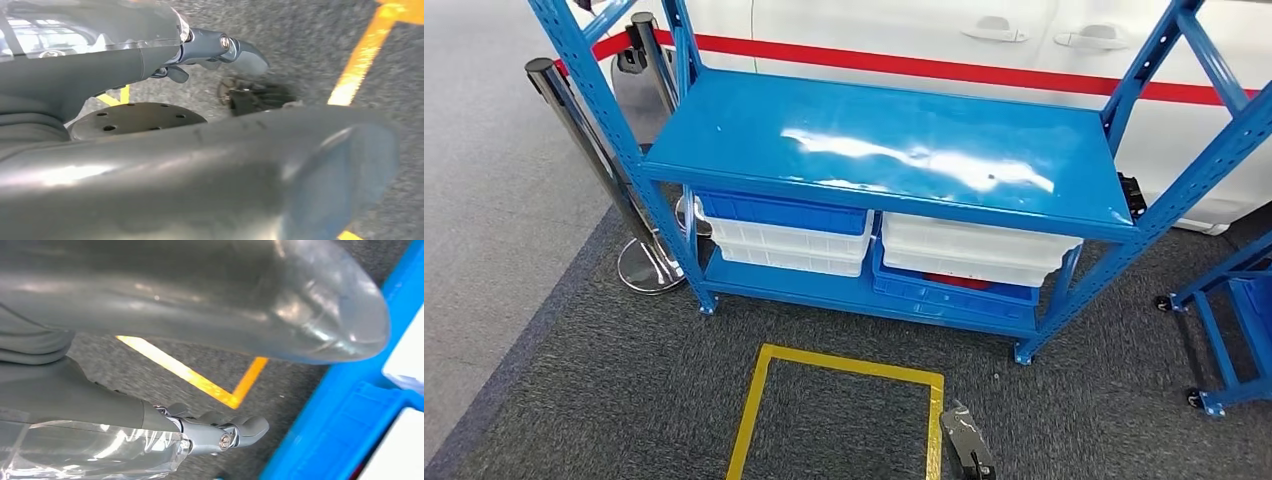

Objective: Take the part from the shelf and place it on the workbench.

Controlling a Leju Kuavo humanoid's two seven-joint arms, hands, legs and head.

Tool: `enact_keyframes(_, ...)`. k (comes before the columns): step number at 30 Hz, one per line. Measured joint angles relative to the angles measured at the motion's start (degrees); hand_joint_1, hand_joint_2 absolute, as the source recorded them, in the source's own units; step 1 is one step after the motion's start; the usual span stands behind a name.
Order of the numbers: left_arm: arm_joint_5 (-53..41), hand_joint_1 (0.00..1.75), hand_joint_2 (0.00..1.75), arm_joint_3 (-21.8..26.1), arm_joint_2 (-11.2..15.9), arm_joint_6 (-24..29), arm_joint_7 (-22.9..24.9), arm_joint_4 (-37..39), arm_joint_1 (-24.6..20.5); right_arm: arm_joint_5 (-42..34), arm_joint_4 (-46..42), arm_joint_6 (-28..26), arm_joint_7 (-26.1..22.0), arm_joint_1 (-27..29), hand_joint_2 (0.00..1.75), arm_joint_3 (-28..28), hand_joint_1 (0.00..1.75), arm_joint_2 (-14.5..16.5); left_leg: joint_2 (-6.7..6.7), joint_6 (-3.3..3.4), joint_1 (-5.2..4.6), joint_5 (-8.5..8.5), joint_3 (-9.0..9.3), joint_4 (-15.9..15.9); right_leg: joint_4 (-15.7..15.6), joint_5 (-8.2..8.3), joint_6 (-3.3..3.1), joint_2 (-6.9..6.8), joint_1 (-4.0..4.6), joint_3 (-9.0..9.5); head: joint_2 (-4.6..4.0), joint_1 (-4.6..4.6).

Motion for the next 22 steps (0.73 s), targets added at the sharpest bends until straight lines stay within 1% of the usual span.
enact_keyframes(1, 0.0, 0.00, 0.00, 0.0, 0.0, 0.0, 0.1, 0.0, 0.0, 0.0, 0.1, 0.0, 0.0, 0.1, 0.00, 0.0, 0.00, -0.1, -0.16, -0.14, -0.16, -1.07, 1.06, 0.2, -3.0, 5.54, -0.54, 0.20, 0.33, -0.47, 0.01, -0.02)
enact_keyframes(2, 0.0, 0.00, 0.00, 0.0, -0.1, 0.0, 0.2, 0.0, 0.1, 0.0, 0.3, -0.1, 0.1, 0.2, 0.00, 0.0, 0.00, -0.3, -0.33, -0.35, -0.31, -2.15, 1.80, 0.4, -5.1, 10.73, -1.02, 0.49, 0.61, -0.63, 0.01, -0.03)
enact_keyframes(3, 0.0, 0.00, 0.00, 0.0, -0.2, 0.0, 0.3, 0.0, 0.0, 0.0, 0.4, -0.2, 0.1, 0.4, 0.00, 0.0, 0.00, -0.4, -0.50, -0.58, -0.39, -2.99, 2.55, 0.6, -6.2, 14.29, -1.38, 0.74, 0.85, -0.61, 0.01, -0.04)
enact_keyframes(4, -0.2, 0.00, 0.00, 0.0, -0.3, 0.0, 0.5, 0.0, -0.1, 0.0, 0.4, -0.3, 0.0, 0.3, 0.00, 0.0, 0.00, -0.4, -0.64, -0.89, -0.50, -3.29, 2.99, 1.1, -6.4, 15.31, -1.60, 0.93, 0.97, -0.38, 0.01, -0.05)
enact_keyframes(5, -0.4, 0.00, 0.00, 0.0, -0.3, -0.1, 0.7, 0.0, -0.3, 0.0, 0.4, -0.4, 0.0, 0.2, 0.00, 0.0, 0.00, -0.4, -0.64, -1.19, -0.52, -3.22, 2.89, 1.8, -6.5, 15.33, -1.84, 0.99, 0.86, 0.14, 0.01, -0.05)
enact_keyframes(6, -0.7, 0.00, 0.00, 0.0, -0.3, -0.2, 1.0, 0.0, -0.5, 0.0, 0.4, -0.6, -0.1, -0.1, 0.00, 0.0, 0.00, -0.4, -0.39, -1.46, -0.48, -2.71, 2.38, 3.3, -6.9, 15.12, -2.11, 0.95, 0.73, 0.62, 0.01, -0.05)
enact_keyframes(7, -0.9, 0.00, 0.00, 0.0, -0.3, -0.4, 1.2, 0.0, -0.7, 0.0, 0.4, -0.7, -0.2, -0.4, 0.00, 0.0, 0.00, -0.4, -0.03, -1.78, -0.42, -2.39, 1.02, 5.6, -7.3, 14.91, -2.43, 0.90, 0.57, 1.11, 0.01, -0.06)
enact_keyframes(8, -1.2, 0.00, 0.00, 0.0, -0.2, -0.6, 1.3, 0.0, -0.8, 0.0, 0.4, -0.8, -0.2, -0.6, 0.00, 0.0, 0.00, -0.4, 0.34, -2.08, -0.28, -2.96, -0.69, 8.4, -7.6, 14.68, -2.64, 0.85, 0.42, 1.55, 0.01, -0.06)
enact_keyframes(9, -1.4, 0.00, 0.00, 0.0, -0.2, -0.7, 1.4, 0.0, -0.9, 0.0, 0.4, -0.8, -0.2, -0.7, 0.00, 0.0, 0.00, -0.4, 0.69, -2.44, -0.07, -4.38, -2.62, 11.4, -7.8, 14.35, -2.83, 0.79, 0.38, 1.91, 0.00, -0.06)
enact_keyframes(10, -1.6, 0.00, 0.00, 0.0, -0.2, -0.7, 1.4, 0.0, -0.9, 0.0, 0.4, -0.7, -0.2, -0.7, 0.00, 0.0, 0.00, -0.3, 0.87, -2.80, 0.18, -6.46, -4.59, 14.1, -7.9, 13.98, -2.91, 0.74, 0.33, 2.23, 0.01, -0.07)
enact_keyframes(11, -1.8, 0.00, 0.00, -0.1, -0.2, -0.7, 1.3, 0.0, -0.8, -0.1, 0.4, -0.6, -0.1, -0.6, 0.00, 0.0, 0.00, -0.2, 0.95, -3.18, 0.46, -8.29, -6.24, 16.0, -7.9, 13.59, -2.88, 0.71, 0.28, 2.59, 0.00, -0.07)
enact_keyframes(12, -1.9, 0.00, 0.00, -0.1, -0.1, -0.6, 1.2, 0.0, -0.6, -0.2, 0.4, -0.3, -0.1, -0.5, 0.00, 0.0, 0.00, -0.1, 1.03, -3.57, 0.72, -8.98, -7.30, 16.5, -7.9, 13.21, -2.79, 0.71, 0.20, 2.98, 0.01, -0.07)
enact_keyframes(13, -1.9, 0.00, 0.00, -0.1, -0.1, -0.6, 1.0, 0.0, -0.5, -0.4, 0.3, -0.1, 0.0, -0.4, 0.00, 0.0, 0.00, 0.1, 1.11, -3.90, 0.94, -8.09, -7.61, 15.3, -7.8, 12.85, -2.65, 0.73, 0.09, 3.39, 0.00, -0.07)
enact_keyframes(14, -1.9, 0.00, 0.00, -0.1, -0.1, -0.5, 0.8, 0.0, -0.3, -0.6, 0.2, 0.2, 0.0, -0.4, 0.00, 0.0, 0.00, 0.3, 1.19, -4.16, 1.15, -5.70, -7.15, 12.5, -7.8, 12.52, -2.44, 0.74, -0.05, 3.83, 0.00, -0.07)
enact_keyframes(15, -1.9, 0.00, 0.00, -0.1, -0.1, -0.4, 0.6, 0.0, -0.2, -1.0, 0.1, 0.5, 0.1, -0.4, 0.00, 0.0, 0.00, 0.4, 1.27, -4.30, 1.33, -2.68, -6.24, 8.6, -7.7, 12.20, -2.15, 0.75, -0.17, 4.23, 0.00, -0.07)
enact_keyframes(16, -1.9, 0.00, 0.00, -0.1, -0.1, -0.3, 0.4, 0.0, -0.2, -1.5, 0.0, 1.0, 0.1, -0.4, 0.44, 0.0, 0.00, 0.5, 1.35, -4.27, 1.37, -0.71, -5.48, 5.2, -7.7, 11.98, -1.83, 0.74, -0.26, 4.55, 0.00, -0.07)
enact_keyframes(17, -1.9, 0.00, 0.00, -0.1, 0.0, -0.2, 0.2, 0.0, -0.1, -2.1, -0.2, 1.4, 0.3, -0.5, 0.87, 0.0, 0.00, 0.7, 1.44, -3.96, 1.30, 0.43, -4.96, 2.8, -7.6, 11.83, -1.43, 0.73, -0.28, 4.72, 0.00, -0.07)
enact_keyframes(18, -1.8, 0.00, 0.00, -0.1, 0.0, -0.1, 0.0, 0.0, 0.0, -2.7, -0.3, 1.6, 0.4, -0.5, 1.31, 0.0, 0.00, 0.8, 1.47, -3.51, 1.19, 0.95, -4.83, 1.7, -7.6, 11.70, -1.02, 0.69, -0.24, 4.80, 0.00, -0.06)
enact_keyframes(19, -1.8, 0.00, 0.00, -0.1, 0.0, 0.0, -0.1, 0.0, 0.1, -3.2, -0.3, 1.7, 0.7, -0.6, 1.75, 0.0, 0.00, 0.9, 1.46, -3.08, 1.11, 0.89, -4.87, 1.5, -7.6, 11.55, -0.72, 0.63, -0.17, 4.86, 0.00, -0.05)
enact_keyframes(20, -1.8, 0.00, 0.00, -0.1, -0.1, 0.0, -0.2, 0.0, 0.3, -3.5, -0.3, 1.6, 1.0, -0.6, 1.75, 0.0, 0.00, 0.9, 1.42, -2.78, 1.09, 1.39, -4.74, 1.5, -7.7, 11.37, -1.03, 0.55, -0.11, 4.91, 0.00, -0.05)
enact_keyframes(21, -1.8, 0.00, 0.00, -0.1, -0.1, 0.1, -0.4, 0.0, 0.4, -3.8, -0.3, 1.4, 1.2, -0.6, 1.75, 0.0, 0.00, 1.0, 1.35, -2.64, 1.10, 1.88, -4.64, 1.3, -7.7, 11.29, -1.66, 0.47, -0.04, 5.01, 0.00, -0.04)
enact_keyframes(22, -1.8, 0.00, 0.00, -0.1, -0.1, 0.1, -0.5, 0.0, 0.5, -4.0, -0.3, 1.3, 1.4, -0.6, 1.75, 0.1, 0.00, 1.0, 1.32, -2.66, 1.14, 1.99, -4.53, 1.3, -7.7, 11.21, -2.10, 0.42, -0.02, 5.06, 0.00, -0.04)
